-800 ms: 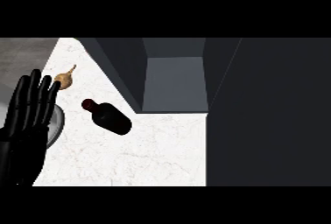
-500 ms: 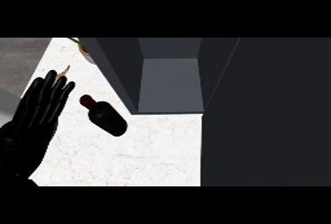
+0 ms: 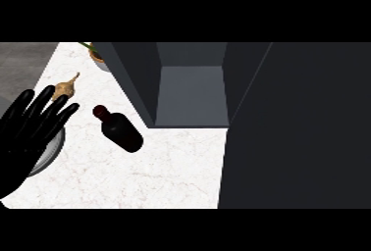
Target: Pick up the wine, place it into the cabinet and close the cabinet
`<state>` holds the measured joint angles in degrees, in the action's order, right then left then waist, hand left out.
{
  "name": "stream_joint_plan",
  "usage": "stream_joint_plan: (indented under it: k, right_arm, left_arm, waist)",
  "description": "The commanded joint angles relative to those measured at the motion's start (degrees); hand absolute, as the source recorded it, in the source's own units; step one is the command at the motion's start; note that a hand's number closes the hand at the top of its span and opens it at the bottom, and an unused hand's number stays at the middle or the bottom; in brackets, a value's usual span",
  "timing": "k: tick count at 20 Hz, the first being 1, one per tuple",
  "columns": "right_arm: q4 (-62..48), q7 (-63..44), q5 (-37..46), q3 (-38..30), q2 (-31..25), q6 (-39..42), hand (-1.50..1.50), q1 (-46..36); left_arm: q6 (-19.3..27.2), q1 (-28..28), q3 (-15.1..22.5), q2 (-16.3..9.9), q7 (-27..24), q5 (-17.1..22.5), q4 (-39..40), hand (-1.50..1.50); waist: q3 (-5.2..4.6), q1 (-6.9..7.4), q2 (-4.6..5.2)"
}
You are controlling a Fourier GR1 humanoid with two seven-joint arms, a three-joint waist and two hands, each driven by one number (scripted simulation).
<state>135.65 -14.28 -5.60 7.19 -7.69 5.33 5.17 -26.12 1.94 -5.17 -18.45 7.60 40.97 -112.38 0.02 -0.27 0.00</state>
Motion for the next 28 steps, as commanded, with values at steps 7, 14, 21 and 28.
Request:
stream_joint_plan:
  k: [7,14,21,28]
  right_arm:
    - [10.42,-20.6,-4.46,-2.11,-1.46,-4.54,-1.5,-10.68]
    - [14.61,-32.19,-6.29,-5.49,-3.37,-7.62,-1.5,-18.12]
    - [15.32,-34.38,-1.51,-3.13,-2.06,-10.05,-1.5,-20.67]
    - [11.03,-38.39,-4.58,-6.83,-4.34,-10.38,-1.5,-28.95]
  left_arm:
    - [4.62,2.33,-5.42,-5.21,11.42,13.95,-5.97,-1.5]
    - [6.89,1.0,-8.17,-7.29,15.98,18.61,-9.54,-1.5]
    - [10.81,9.29,-5.9,-7.16,17.66,12.99,-5.12,-1.5]
    - [9.61,3.86,-0.57,0.34,13.38,2.64,-5.53,-1.5]
  waist:
    - [-0.03,0.36,-0.07]
    - [-0.04,0.23,-0.17]
    - [-0.01,-0.44,-0.08]
    - [-0.02,0.08,-0.07]
